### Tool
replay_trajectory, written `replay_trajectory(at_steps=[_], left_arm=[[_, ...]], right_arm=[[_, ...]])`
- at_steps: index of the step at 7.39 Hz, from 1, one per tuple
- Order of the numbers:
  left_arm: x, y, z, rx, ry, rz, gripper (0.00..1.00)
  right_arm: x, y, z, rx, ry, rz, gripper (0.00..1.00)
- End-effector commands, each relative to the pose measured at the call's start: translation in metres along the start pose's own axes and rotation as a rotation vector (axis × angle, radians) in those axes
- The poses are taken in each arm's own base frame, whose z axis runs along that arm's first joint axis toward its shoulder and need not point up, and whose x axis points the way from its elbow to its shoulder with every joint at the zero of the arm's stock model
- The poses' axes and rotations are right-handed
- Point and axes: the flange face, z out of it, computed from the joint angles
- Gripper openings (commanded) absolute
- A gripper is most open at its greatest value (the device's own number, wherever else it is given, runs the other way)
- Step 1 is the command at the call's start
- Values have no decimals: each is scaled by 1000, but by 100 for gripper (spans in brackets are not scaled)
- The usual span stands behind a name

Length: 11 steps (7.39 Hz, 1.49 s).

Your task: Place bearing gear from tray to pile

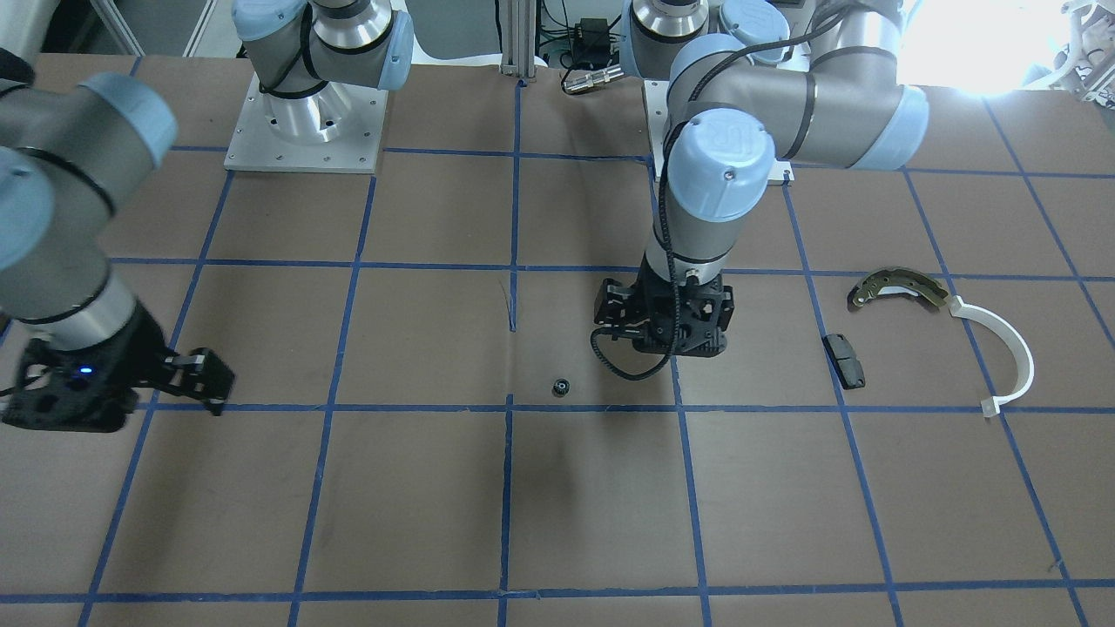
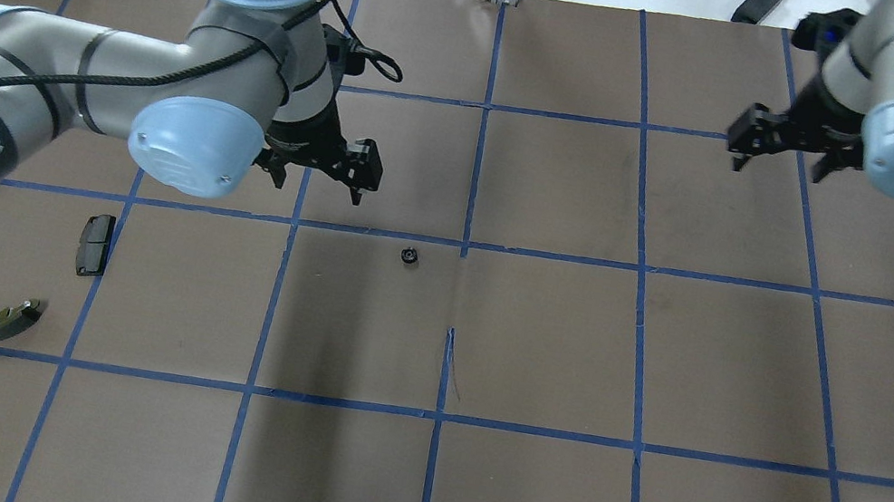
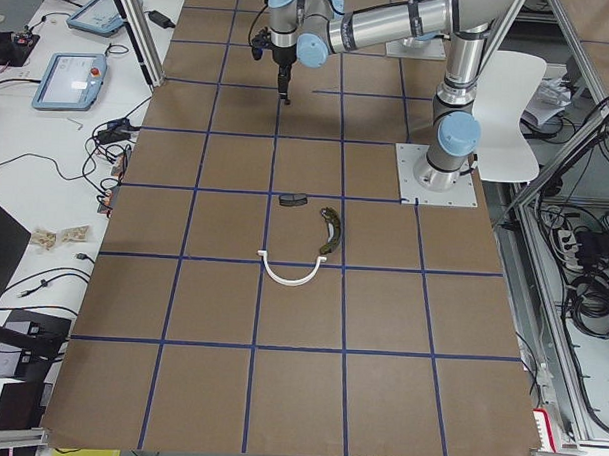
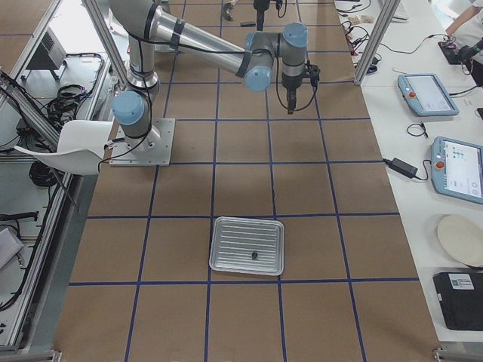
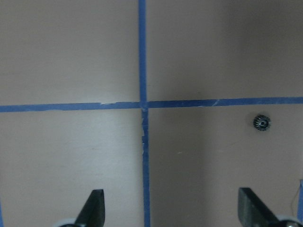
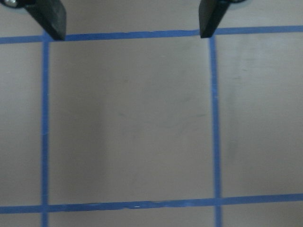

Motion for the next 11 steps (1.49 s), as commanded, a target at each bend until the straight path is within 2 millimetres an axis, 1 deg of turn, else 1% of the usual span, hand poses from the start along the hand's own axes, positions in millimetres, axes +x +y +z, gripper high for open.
replay_trajectory(at_steps=[1,2,3,4,5,6,7,8,9,10,11], left_arm=[[44,-8,42,15,2,66,100],[61,-9,61,5,38,89,100],[65,-11,80,-3,38,95,100],[68,-14,100,9,41,98,100],[68,-14,111,3,41,107,87],[69,-16,125,-13,39,109,80],[70,-16,133,-24,39,109,80],[73,-14,135,-31,39,110,80],[73,-15,139,-37,39,114,80],[73,-16,140,-37,39,115,75],[73,-15,140,-38,39,115,55]], right_arm=[[179,33,-3,6,51,-61,100],[241,56,-3,15,75,-68,100],[295,82,8,-4,76,-58,100],[343,101,38,-25,86,-58,100],[376,114,68,-28,90,-82,100],[406,136,96,-48,50,-91,100],[419,146,111,-61,34,-111,100],[423,148,118,-74,30,-113,99],[425,149,121,-80,26,-166,96],[430,152,119,-77,29,-171,92],[434,149,114,-66,49,-164,92]])
